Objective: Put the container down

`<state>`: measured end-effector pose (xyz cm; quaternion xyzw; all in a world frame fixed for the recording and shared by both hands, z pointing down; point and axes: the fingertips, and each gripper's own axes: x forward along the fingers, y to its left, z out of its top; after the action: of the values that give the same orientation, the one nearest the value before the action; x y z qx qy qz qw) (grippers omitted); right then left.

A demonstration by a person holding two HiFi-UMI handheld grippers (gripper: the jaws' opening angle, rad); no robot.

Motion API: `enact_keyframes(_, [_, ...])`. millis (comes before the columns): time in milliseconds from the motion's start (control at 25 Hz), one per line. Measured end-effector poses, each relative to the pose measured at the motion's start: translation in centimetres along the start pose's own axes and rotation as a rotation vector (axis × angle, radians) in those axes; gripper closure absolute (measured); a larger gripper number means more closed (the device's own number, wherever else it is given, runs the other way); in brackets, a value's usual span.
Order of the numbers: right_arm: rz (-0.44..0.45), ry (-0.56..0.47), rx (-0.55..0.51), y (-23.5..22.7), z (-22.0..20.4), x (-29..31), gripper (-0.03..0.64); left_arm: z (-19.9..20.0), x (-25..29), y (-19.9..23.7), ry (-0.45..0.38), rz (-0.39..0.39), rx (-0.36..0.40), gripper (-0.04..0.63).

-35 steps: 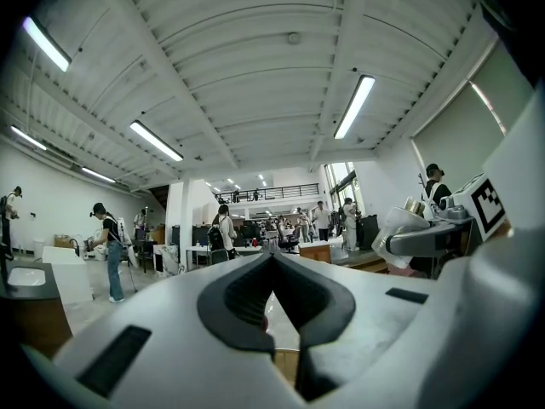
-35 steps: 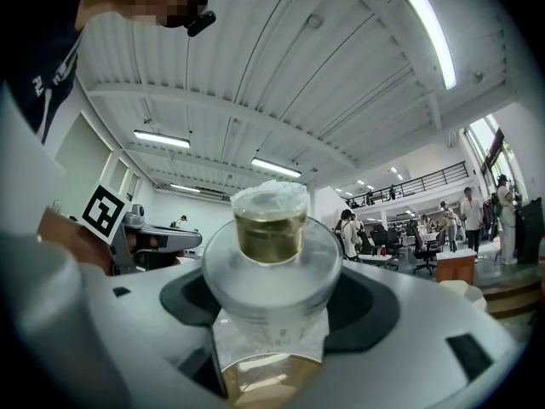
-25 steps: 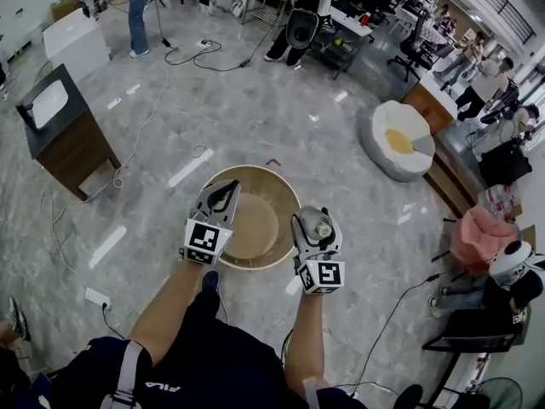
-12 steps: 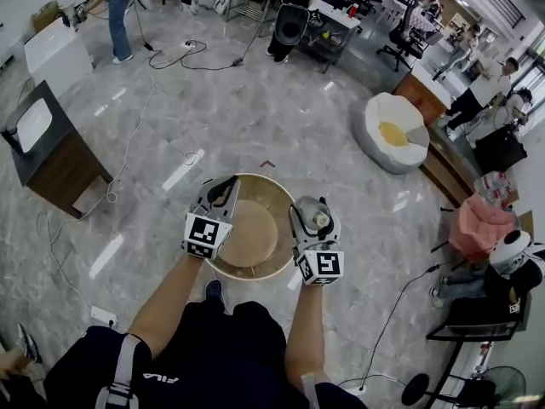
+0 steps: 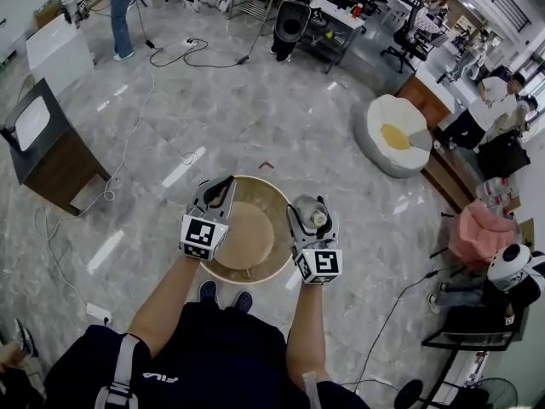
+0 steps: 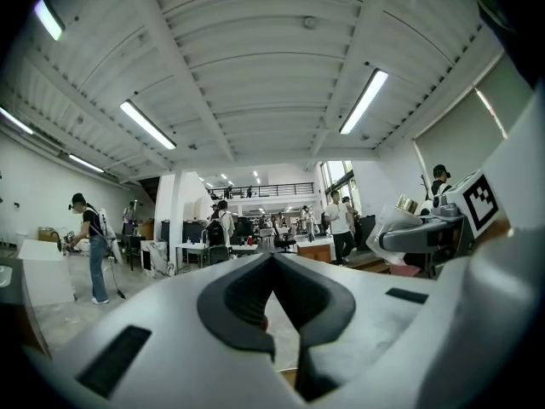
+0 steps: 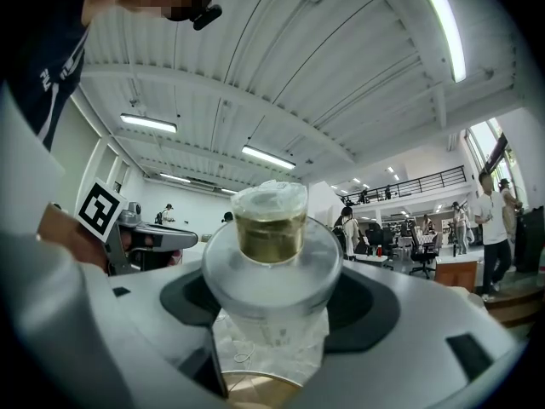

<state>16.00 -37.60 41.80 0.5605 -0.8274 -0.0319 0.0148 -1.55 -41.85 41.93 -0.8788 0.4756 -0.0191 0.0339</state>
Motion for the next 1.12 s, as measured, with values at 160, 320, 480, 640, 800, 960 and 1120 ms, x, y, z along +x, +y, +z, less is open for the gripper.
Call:
enact_keyframes(160, [0.013, 0.018, 0.013, -0.8, -1.4, 0.4, 0.261, -0.9, 0.4, -0.2, 0.018, 0.021, -0.002, 0.571])
enact_keyframes(320, [0.020, 0.048, 0.034, -0.9, -4.2, 1.2, 0.261, -2.8, 0.3, 0.3, 0.046, 0.041, -0.004, 0.571])
enact_keyframes(480, [0.030, 0.077, 0.064, -1.8, -8.7, 2.1, 0.261, -4.4, 0.9, 0.3, 0.019, 0.057, -0.017, 0.571])
enact_keyframes(640, [0.064, 0.103, 0.090, -1.6, -14.8, 3.3, 0.261, -6.8, 0.7, 1.1, 0.015, 0.091, -0.017, 0.571])
enact_keyframes(800, [0.087, 0.155, 0.099, -1.4, -21.5, 5.2, 0.261, -11.1, 1.7, 2.2, 0.028, 0.124, -0.032, 0.571])
enact_keyframes(960, [0.120, 0.221, 0.106, -0.4, -28.4, 6.9, 0.261, -17.3, 2.0, 3.6, 0.092, 0.133, -0.040, 0.571])
enact_keyframes(1120, [0.124, 0.252, 0.136, -0.1, -35.7, 8.8, 0.261, -23.7, 3.2, 4.7, 0.113, 0.136, -0.041, 0.571])
